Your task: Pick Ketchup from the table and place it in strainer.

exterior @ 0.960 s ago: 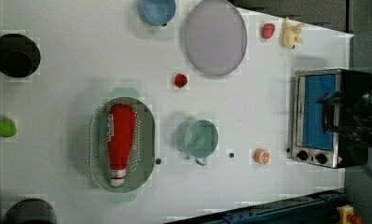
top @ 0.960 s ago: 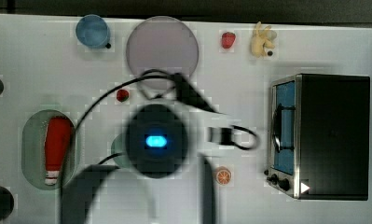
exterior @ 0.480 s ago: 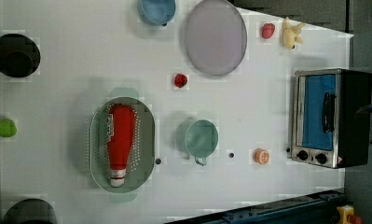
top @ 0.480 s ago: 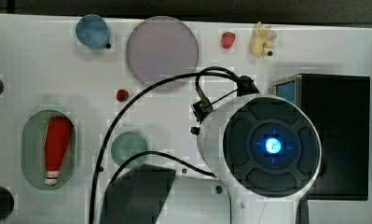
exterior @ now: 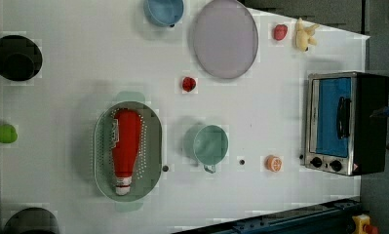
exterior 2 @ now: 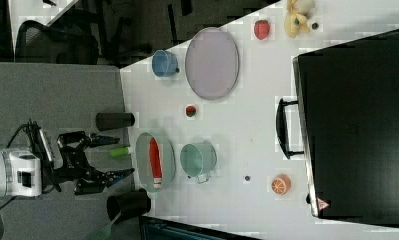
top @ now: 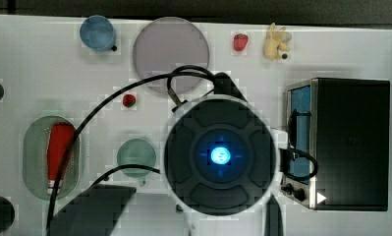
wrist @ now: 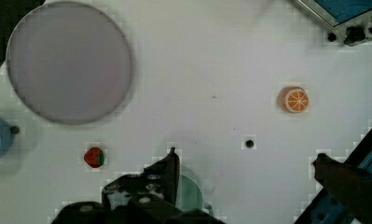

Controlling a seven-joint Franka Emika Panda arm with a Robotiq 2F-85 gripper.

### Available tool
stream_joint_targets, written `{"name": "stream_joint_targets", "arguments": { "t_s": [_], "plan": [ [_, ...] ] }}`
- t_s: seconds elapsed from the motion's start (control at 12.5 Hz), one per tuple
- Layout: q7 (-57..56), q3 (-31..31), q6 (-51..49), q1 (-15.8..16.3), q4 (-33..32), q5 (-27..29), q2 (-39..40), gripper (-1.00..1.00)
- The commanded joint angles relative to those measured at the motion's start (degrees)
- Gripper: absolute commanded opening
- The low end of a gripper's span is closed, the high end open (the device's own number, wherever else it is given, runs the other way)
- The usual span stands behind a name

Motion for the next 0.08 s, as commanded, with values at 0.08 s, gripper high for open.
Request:
{"name": "stream_joint_targets", "arguments": {
  "t_s": [0.08],
  "plan": [
    [-0.22, -0.51, -0.82, -0.09, -0.03, 2.79, -0.4, 1.0]
  ]
}}
